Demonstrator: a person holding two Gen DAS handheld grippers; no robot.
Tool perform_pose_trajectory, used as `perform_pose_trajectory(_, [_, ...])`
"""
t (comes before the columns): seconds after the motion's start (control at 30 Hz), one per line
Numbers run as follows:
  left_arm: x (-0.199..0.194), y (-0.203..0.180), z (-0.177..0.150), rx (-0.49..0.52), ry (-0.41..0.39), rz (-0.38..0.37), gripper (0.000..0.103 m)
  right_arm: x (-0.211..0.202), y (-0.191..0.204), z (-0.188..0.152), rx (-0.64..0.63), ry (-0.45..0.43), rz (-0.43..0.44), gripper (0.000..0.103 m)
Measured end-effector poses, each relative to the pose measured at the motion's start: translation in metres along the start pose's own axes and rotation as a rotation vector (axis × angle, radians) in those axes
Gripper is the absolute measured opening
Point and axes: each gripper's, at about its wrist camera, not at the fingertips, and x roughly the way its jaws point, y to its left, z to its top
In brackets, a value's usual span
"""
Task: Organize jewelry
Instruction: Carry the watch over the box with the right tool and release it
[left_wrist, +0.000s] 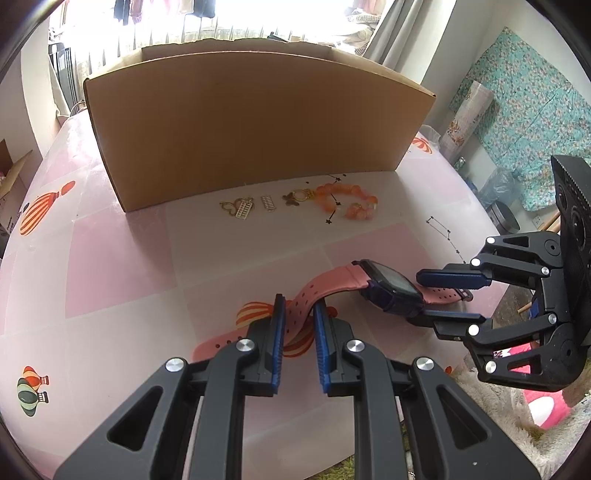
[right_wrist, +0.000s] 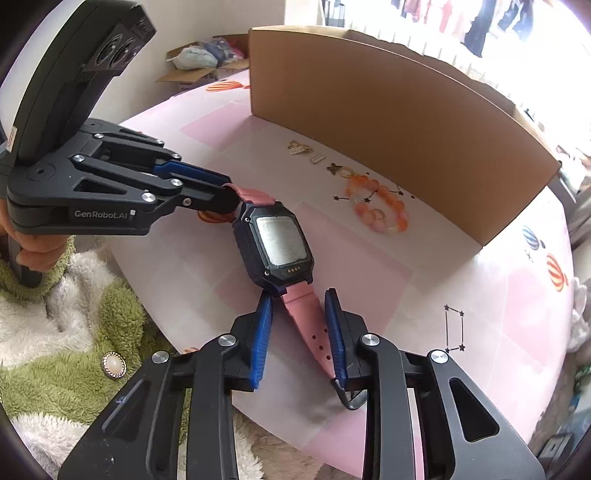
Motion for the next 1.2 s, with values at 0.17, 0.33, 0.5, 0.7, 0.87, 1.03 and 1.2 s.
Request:
perform_pose_trajectory(0.17, [-0.001,0.0,-0.001,0.004,-0.005,0.006,0.015,-0.005,-0.008,-0.002,0.037,-0.015,-0.027,0.01])
perform_pose_trajectory(0.33, [-0.001,-0.001,-0.001,0.016,-0.008,0.016,0.015,-0.009,-0.011,0.0,0.106,-0.045,-0.038,0.008])
perform_pose_trajectory(0.5, [0.001,-0.001,0.0,0.011,-0.012,0.022,0.015,-0.005,-0.015,0.001,0.146,-0.079,-0.054,0.004])
perform_pose_trajectory(0.7, [-0.01,-0.01,0.003,0.064,-0.038,0.073,0.005,-0.017,-0.012,0.01,0.15,-0.143,-0.079,0.001])
perform_pose_trajectory(0.87, [-0.04,-0.018,0.012,0.089,-0.104,0.076,0.003,-0.045,-0.008,0.018,0.158,-0.203,-0.11,0.001])
perform_pose_trajectory(1.03, [-0.09,-0.028,0.039,0.143,-0.232,0.079,0.003,-0.094,-0.01,0.045,0.151,-0.314,-0.138,0.001])
perform_pose_trajectory(1.2, [-0.123,-0.022,0.097,0.185,-0.336,0.076,0.003,-0.125,-0.035,0.098,0.084,-0.409,-0.151,0.001])
